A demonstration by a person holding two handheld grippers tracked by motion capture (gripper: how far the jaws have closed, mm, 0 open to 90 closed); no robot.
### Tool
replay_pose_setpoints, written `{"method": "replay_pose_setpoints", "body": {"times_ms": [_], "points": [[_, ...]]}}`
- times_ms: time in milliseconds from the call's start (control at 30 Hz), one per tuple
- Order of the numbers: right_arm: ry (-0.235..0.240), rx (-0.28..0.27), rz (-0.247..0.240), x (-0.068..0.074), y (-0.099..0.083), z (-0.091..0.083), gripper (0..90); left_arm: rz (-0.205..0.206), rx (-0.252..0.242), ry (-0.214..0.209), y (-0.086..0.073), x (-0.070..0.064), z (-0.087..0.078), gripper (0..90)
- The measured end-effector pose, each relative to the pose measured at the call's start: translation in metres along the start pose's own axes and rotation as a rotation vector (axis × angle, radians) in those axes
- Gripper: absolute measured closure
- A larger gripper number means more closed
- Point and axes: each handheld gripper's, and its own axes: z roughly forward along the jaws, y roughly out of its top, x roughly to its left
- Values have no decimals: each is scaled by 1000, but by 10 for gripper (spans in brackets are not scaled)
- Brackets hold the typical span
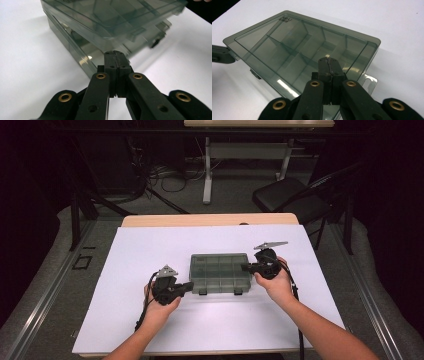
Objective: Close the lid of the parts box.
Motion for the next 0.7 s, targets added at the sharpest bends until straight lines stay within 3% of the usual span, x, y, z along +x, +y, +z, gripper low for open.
{"method": "replay_pose_setpoints", "body": {"times_ms": [300,433,700], "points": [[-1,18,3,-1,-11,7,900,-10,-28,5,11,3,-6,900],[2,27,5,-1,-16,11,900,-17,-34,4,18,4,1,900],[10,20,8,-3,-20,11,900,-7,-2,17,22,5,22,900]]}}
